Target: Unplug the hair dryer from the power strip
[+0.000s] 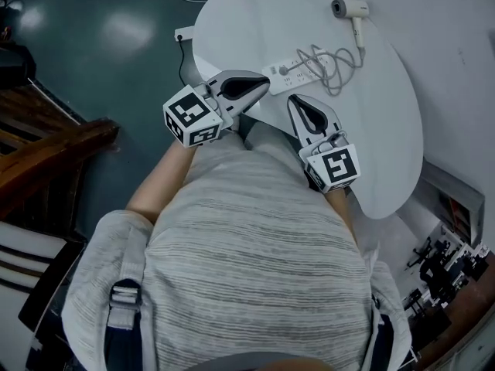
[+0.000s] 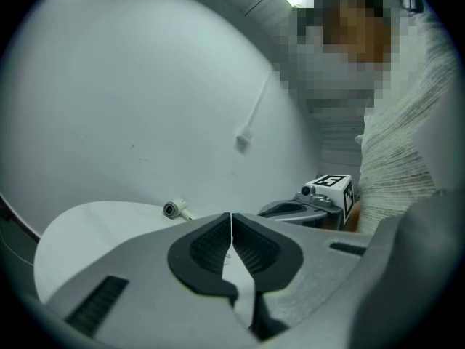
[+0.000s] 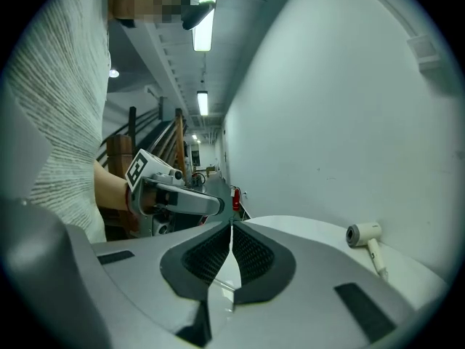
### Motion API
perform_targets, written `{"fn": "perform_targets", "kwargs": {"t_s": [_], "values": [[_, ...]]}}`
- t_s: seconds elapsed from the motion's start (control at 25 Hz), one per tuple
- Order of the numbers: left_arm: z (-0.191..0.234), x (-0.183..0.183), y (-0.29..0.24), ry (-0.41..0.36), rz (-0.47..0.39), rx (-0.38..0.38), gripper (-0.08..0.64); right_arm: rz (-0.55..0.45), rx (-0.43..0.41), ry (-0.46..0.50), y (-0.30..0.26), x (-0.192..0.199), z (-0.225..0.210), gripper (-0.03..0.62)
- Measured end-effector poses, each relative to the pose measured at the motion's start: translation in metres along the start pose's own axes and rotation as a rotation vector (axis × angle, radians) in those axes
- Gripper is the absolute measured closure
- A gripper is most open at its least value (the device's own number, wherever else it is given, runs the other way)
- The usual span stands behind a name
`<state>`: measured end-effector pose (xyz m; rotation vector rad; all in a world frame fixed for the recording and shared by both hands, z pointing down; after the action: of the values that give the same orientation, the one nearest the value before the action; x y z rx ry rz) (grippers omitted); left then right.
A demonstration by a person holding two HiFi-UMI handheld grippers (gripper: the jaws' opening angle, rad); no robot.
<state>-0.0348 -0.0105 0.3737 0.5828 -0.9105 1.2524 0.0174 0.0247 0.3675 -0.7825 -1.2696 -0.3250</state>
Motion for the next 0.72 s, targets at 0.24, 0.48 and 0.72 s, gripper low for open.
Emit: {"fn": "perform_targets", "kwargs": {"t_s": [0.24,0.48,0.72], "values": [[0.004,0.013,-0.020,0.007,0.044,-0.004,0.553,0.030,-0.008,-0.037,0.003,0.021,-0.014,0.565],[0.008,0.014,-0.034,0.006,0.054,-0.032,0.552,0.031,-0.052,-0.031,-0.007,0.026,-0.032,0.565],[0.021,0.014,-0.053,-0.069,0.089,-0.102,0.549,0.021,-0.084,-0.019,-0.014,0.024,-0.050,0.565]]}}
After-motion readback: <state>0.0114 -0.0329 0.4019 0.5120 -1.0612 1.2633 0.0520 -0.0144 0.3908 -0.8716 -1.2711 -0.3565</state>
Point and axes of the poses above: the fingertips, and each gripper's own axes: y backward along the fingers, z to its left, x out of its underside, the point moved 1 cm from there along y, backward along the fingers, and after that the axes turned 9 degrees about y, right-handed, at the moved point
